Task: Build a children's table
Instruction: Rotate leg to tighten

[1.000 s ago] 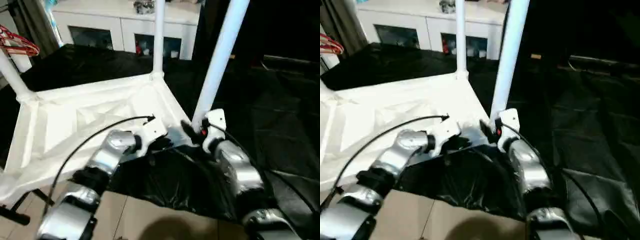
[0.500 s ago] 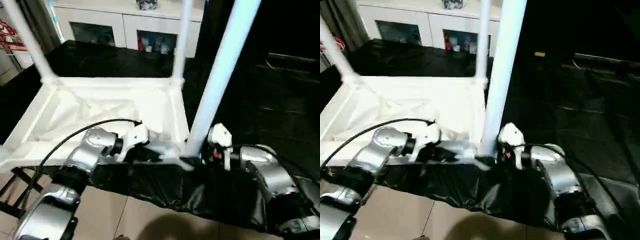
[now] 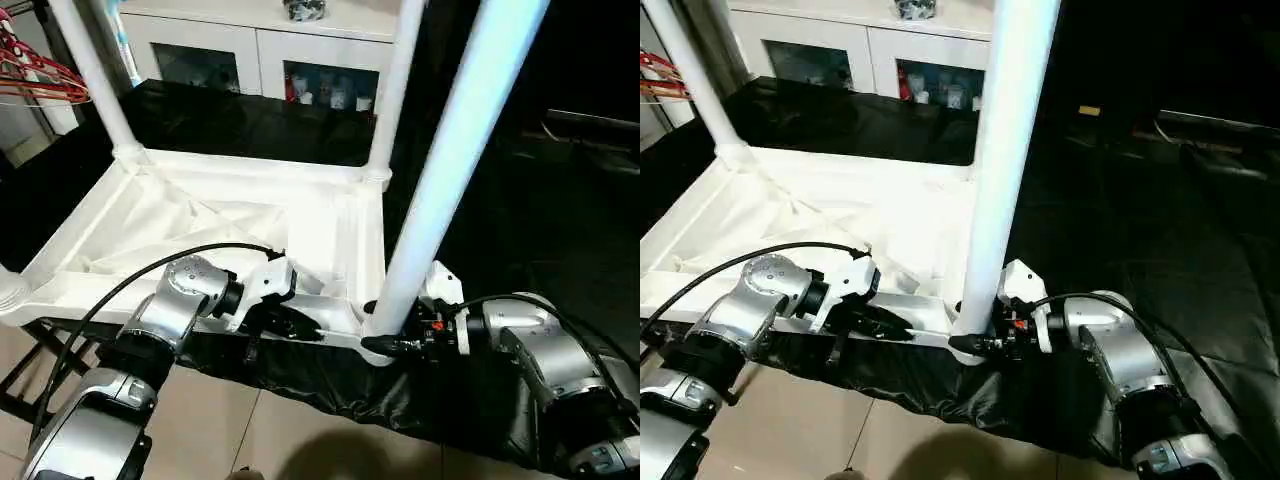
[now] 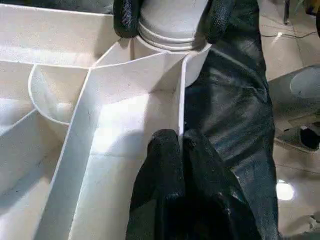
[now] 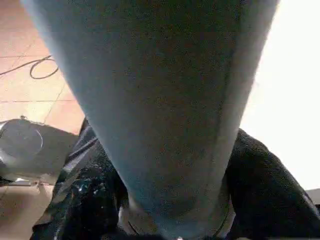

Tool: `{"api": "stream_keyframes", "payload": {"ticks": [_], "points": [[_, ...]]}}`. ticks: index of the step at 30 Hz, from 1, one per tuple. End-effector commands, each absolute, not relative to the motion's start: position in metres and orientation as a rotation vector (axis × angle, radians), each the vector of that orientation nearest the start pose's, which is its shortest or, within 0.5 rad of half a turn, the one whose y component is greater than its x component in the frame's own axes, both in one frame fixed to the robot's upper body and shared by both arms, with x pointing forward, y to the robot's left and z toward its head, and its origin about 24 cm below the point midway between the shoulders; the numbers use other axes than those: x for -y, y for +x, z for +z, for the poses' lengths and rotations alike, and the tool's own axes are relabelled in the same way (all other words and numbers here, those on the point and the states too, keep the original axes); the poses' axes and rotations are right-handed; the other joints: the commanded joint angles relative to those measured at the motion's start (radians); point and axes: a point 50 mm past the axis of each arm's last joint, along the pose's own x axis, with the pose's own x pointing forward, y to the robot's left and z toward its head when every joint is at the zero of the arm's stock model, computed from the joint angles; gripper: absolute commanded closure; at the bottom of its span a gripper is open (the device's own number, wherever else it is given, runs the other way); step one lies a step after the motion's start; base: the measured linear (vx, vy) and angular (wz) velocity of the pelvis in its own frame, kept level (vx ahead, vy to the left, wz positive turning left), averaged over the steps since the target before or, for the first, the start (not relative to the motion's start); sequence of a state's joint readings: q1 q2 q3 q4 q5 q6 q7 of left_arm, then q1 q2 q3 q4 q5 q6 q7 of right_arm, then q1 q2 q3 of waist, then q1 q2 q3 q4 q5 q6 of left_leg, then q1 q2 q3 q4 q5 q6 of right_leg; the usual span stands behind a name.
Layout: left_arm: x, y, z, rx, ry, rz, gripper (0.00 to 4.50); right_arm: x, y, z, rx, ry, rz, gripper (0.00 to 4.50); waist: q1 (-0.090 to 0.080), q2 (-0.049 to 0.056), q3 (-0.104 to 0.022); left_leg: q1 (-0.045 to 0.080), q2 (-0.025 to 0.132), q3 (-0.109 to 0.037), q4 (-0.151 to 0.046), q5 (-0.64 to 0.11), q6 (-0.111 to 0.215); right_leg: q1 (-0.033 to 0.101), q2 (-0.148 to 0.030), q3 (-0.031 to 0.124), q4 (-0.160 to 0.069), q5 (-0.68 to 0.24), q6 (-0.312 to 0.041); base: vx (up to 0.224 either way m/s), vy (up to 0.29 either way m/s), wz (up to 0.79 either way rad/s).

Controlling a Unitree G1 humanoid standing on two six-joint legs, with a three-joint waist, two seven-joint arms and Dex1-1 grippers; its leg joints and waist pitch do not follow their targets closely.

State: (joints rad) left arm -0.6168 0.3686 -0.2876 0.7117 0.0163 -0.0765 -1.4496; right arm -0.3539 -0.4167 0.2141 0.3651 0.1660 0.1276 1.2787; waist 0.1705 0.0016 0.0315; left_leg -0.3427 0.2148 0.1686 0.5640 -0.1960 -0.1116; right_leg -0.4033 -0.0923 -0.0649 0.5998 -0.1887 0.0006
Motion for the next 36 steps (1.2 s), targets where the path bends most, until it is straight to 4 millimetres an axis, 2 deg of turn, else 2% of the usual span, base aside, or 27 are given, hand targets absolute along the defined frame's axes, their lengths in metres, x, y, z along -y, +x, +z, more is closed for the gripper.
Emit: {"api": "stream_keyframes", "payload": {"ticks": [1, 5, 8, 10, 12, 13, 14, 16, 17, 18, 19, 20, 21, 22, 25, 26, 27, 28, 29, 30, 31, 32, 34, 35, 36], "points": [[-0.133, 0.315, 0.060, -0.357, 0.408, -1.539, 4.50, 0.136, 0.258, 0.022, -0.462, -0.122, 1.506, 1.98, 0.001, 0.002, -0.052, -0.004, 0.014, 0.007, -0.058, -0.160, 0.059, 0.060, -0.044, 0.034, -0.048, -0.028, -0.260, 0.000, 0.000, 0.00], [-0.132, 0.318, 0.057, -0.339, 0.417, -1.457, 4.50, 0.132, 0.258, 0.019, -0.449, -0.072, 1.458, 2.01, 0.003, 0.001, -0.052, -0.004, 0.015, 0.007, -0.058, -0.165, 0.055, 0.059, -0.045, 0.035, -0.048, -0.043, -0.256, 0.000, 0.000, 0.00], [-0.128, 0.322, 0.056, -0.319, 0.431, -1.377, 4.50, 0.126, 0.265, 0.018, -0.399, -0.043, 1.344, 2.02, 0.004, 0.005, -0.050, -0.005, 0.015, 0.007, -0.060, -0.182, 0.042, 0.058, -0.048, 0.035, -0.052, -0.076, -0.246, 0.000, 0.000, 0.00], [-0.124, 0.326, 0.055, -0.322, 0.441, -1.315, 4.50, 0.122, 0.274, 0.016, -0.363, -0.031, 1.234, 2.02, -0.002, 0.005, -0.047, -0.001, 0.013, 0.005, -0.068, -0.227, 0.015, 0.055, -0.051, 0.036, -0.064, -0.185, -0.214, 0.000, 0.000, 0.00], [-0.119, 0.329, 0.054, -0.324, 0.436, -1.273, 4.50, 0.120, 0.280, 0.014, -0.354, -0.023, 1.148, 2.02, -0.008, 0.004, -0.042, -0.002, 0.011, 0.002, -0.073, -0.259, 0.003, 0.056, -0.053, 0.035, -0.074, -0.282, -0.182, 0.000, 0.000, 0.00], [-0.114, 0.332, 0.054, -0.318, 0.430, -1.246, 4.50, 0.118, 0.283, 0.013, -0.348, -0.020, 1.101, 2.02, -0.009, 0.003, -0.043, -0.001, 0.011, 0.002, -0.074, -0.262, 0.002, 0.055, -0.053, 0.036, -0.077, -0.305, -0.171, 0.000, 0.000, 0.00], [-0.112, 0.332, 0.054, -0.316, 0.427, -1.238, 4.50, 0.117, 0.285, 0.012, -0.348, -0.018, 1.081, 2.02, -0.013, 0.003, -0.040, 0.002, 0.011, 0.002, -0.076, -0.275, -0.002, 0.048, -0.052, 0.037, -0.081, -0.342, -0.160, 0.000, 0.000, 0.00], [-0.105, 0.335, 0.055, -0.308, 0.417, -1.207, 4.50, 0.114, 0.290, 0.009, -0.353, -0.019, 0.998, 2.02, -0.018, 0.000, -0.041, 0.003, 0.008, 0.000, -0.078, -0.282, -0.005, 0.048, -0.053, 0.037, -0.087, -0.390, -0.139, 0.000, 0.000, 0.00], [-0.101, 0.338, 0.055, -0.301, 0.419, -1.180, 4.50, 0.110, 0.294, 0.007, -0.353, -0.015, 0.949, 2.02, -0.020, 0.001, -0.041, 0.004, 0.009, -0.001, -0.079, -0.280, -0.004, 0.047, -0.053, 0.037, -0.087, -0.389, -0.138, 0.000, 0.000, 0.00], [-0.097, 0.340, 0.055, -0.296, 0.423, -1.151, 4.50, 0.107, 0.297, 0.005, -0.355, -0.010, 0.898, 2.02, -0.024, -0.006, -0.041, 0.003, 0.008, 0.000, -0.078, -0.268, -0.001, 0.046, -0.052, 0.037, -0.087, -0.382, -0.137, 0.000, 0.000, 0.00], [-0.091, 0.344, 0.056, -0.290, 0.421, -1.088, 4.50, 0.098, 0.304, 0.003, -0.361, 0.003, 0.799, 2.02, -0.025, -0.002, -0.041, 0.004, 0.008, 0.000, -0.078, -0.264, -0.005, 0.043, -0.052, 0.038, -0.086, -0.382, -0.139, 0.000, 0.000, 0.00], [-0.089, 0.345, 0.056, -0.287, 0.419, -1.070, 4.50, 0.095, 0.305, 0.002, -0.362, 0.006, 0.771, 2.02, -0.030, -0.006, -0.042, 0.000, 0.006, -0.002, -0.079, -0.256, -0.010, 0.047, -0.052, 0.036, -0.086, -0.384, -0.134, 0.000, 0.000, 0.00], [-0.085, 0.347, 0.057, -0.280, 0.420, -1.038, 4.50, 0.089, 0.309, 0.001, -0.368, 0.020, 0.718, 2.02, -0.028, -0.004, -0.043, 0.000, 0.006, -0.002, -0.079, -0.249, -0.010, 0.047, -0.052, 0.036, -0.084, -0.380, -0.132, 0.000, 0.000, 0.00], [-0.085, 0.347, 0.057, -0.279, 0.421, -1.032, 4.50, 0.087, 0.309, 0.001, -0.369, 0.023, 0.708, 2.02, -0.028, -0.002, -0.044, 0.003, 0.007, 0.000, -0.078, -0.240, -0.007, 0.043, -0.052, 0.039, -0.084, -0.356, -0.136, 0.000, 0.000, 0.00], [-0.072, 0.349, 0.058, -0.260, 0.404, -0.970, 4.50, 0.070, 0.319, 0.000, -0.386, 0.034, 0.546, 2.02, -0.032, 0.000, -0.048, -0.002, 0.006, 0.000, -0.076, -0.199, -0.011, 0.047, -0.048, 0.038, -0.073, -0.256, -0.157, 0.000, 0.000, 0.00], [-0.069, 0.349, 0.058, -0.255, 0.397, -0.960, 4.50, 0.067, 0.320, 0.000, -0.389, 0.032, 0.523, 2.02, -0.033, -0.002, -0.048, -0.003, 0.006, 0.001, -0.076, -0.195, -0.010, 0.047, -0.047, 0.039, -0.072, -0.242, -0.160, 0.000, 0.000, 0.00], [-0.069, 0.349, 0.058, -0.254, 0.396, -0.961, 4.50, 0.066, 0.320, 0.000, -0.389, 0.030, 0.518, 2.02, -0.034, 0.000, -0.047, -0.003, 0.004, 0.001, -0.076, -0.195, -0.010, 0.048, -0.045, 0.038, -0.070, -0.226, -0.163, 0.000, 0.000, 0.00], [-0.063, 0.347, 0.058, -0.243, 0.386, -0.971, 4.50, 0.061, 0.322, 0.001, -0.378, 0.020, 0.505, 2.02, -0.033, -0.006, -0.050, -0.004, 0.004, 0.002, -0.074, -0.182, -0.002, 0.051, -0.046, 0.039, -0.068, -0.196, -0.166, 0.000, 0.000, 0.00], [-0.061, 0.346, 0.058, -0.238, 0.384, -0.974, 4.50, 0.059, 0.322, 0.002, -0.370, 0.017, 0.507, 2.02, -0.033, -0.002, -0.051, -0.005, 0.004, 0.002, -0.073, -0.175, -0.001, 0.051, -0.047, 0.039, -0.064, -0.179, -0.171, 0.000, 0.000, 0.00], [-0.059, 0.345, 0.057, -0.235, 0.380, -0.984, 4.50, 0.058, 0.323, 0.002, -0.358, 0.012, 0.502, 2.02, -0.033, -0.011, -0.050, -0.007, 0.003, 0.003, -0.072, -0.168, 0.010, 0.053, -0.045, 0.038, -0.064, -0.152, -0.175, 0.000, 0.000, 0.00], [-0.059, 0.344, 0.057, -0.235, 0.380, -0.984, 4.50, 0.058, 0.324, 0.004, -0.347, 0.021, 0.501, 2.02, -0.031, -0.007, -0.052, -0.006, 0.003, 0.003, -0.071, -0.161, 0.013, 0.054, -0.046, 0.039, -0.060, -0.139, -0.179, 0.000, 0.000, 0.00], [-0.059, 0.344, 0.057, -0.230, 0.382, -0.989, 4.50, 0.058, 0.325, 0.005, -0.336, 0.034, 0.502, 1.67, -0.032, -0.005, -0.051, -0.007, 0.003, 0.004, -0.070, -0.157, 0.021, 0.053, -0.046, 0.039, -0.060, -0.122, -0.183, 0.000, 0.000, 0.00], [-0.061, 0.342, 0.056, -0.229, 0.386, -1.003, 4.50, 0.060, 0.327, 0.007, -0.321, 0.053, 0.507, 1.67, -0.031, -0.008, -0.050, -0.006, 0.003, 0.005, -0.070, -0.159, 0.030, 0.054, -0.047, 0.039, -0.060, -0.121, -0.187, 0.000, 0.000, 0.00], [-0.062, 0.341, 0.056, -0.229, 0.389, -1.011, 4.50, 0.062, 0.328, 0.009, -0.311, 0.065, 0.511, 1.43, -0.031, -0.007, -0.051, -0.006, 0.003, 0.005, -0.070, -0.156, 0.033, 0.055, -0.047, 0.040, -0.060, -0.120, -0.187, 0.000, 0.000, 0.00], [-0.065, 0.340, 0.056, -0.226, 0.393, -1.034, 4.50, 0.065, 0.328, 0.011, -0.299, 0.064, 0.528, 1.43, -0.031, -0.007, -0.049, -0.006, 0.003, 0.005, -0.070, -0.158, 0.036, 0.054, -0.046, 0.040, -0.062, -0.125, -0.188, 0.000, 0.000, 0.00]]}}
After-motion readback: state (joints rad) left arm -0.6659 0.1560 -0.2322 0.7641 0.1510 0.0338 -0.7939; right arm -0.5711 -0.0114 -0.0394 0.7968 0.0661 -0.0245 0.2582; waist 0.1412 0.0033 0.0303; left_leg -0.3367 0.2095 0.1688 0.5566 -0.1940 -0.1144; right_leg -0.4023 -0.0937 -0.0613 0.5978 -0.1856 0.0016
